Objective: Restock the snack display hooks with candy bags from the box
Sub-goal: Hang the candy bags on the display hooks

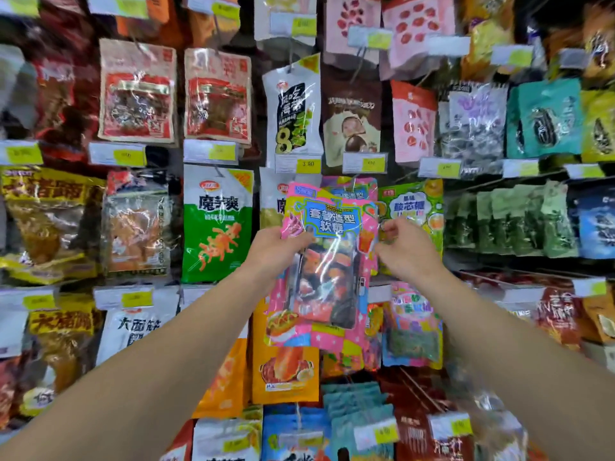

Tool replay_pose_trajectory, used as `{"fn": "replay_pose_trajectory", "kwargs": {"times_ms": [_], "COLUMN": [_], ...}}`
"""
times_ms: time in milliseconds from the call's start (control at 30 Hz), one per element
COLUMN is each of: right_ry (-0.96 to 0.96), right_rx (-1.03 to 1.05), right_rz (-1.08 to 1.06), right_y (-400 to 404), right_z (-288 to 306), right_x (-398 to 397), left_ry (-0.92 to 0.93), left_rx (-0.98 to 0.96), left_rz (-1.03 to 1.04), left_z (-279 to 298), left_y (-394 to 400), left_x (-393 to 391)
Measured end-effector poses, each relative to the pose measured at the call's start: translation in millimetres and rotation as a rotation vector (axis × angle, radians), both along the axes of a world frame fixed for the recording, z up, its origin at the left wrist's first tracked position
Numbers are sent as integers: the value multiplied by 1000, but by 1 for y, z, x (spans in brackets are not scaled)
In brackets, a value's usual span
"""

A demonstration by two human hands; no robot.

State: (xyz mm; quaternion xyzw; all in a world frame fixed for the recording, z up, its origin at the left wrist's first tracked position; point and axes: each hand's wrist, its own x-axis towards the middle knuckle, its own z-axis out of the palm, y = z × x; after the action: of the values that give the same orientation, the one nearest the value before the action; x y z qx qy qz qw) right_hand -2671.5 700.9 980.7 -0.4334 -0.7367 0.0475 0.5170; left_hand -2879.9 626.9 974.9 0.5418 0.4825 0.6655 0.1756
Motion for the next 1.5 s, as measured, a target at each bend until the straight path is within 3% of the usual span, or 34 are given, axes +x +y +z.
{"fn": "replay_pose_trajectory", "kwargs": {"times_ms": [333,633,1067,1233,1500], "right_ry": [-278,-394,-259,-126,-107], "right_rx": [424,490,611,546,521], "right_rz": [-40,-72,-74,44,59], "right_y": [90,137,146,144,135], "right_z": [88,110,125,134,135], "right_x": [4,12,10,14,17], "left_ry": [-43,-40,-94,-120,-148], "left_rx": [63,68,66,82,-13], "left_rz": [141,176,127,117,131], "left_z": [32,39,50,58,69], "left_y": [76,115,130,137,153], "left_x": [28,35,50,55,55]}}
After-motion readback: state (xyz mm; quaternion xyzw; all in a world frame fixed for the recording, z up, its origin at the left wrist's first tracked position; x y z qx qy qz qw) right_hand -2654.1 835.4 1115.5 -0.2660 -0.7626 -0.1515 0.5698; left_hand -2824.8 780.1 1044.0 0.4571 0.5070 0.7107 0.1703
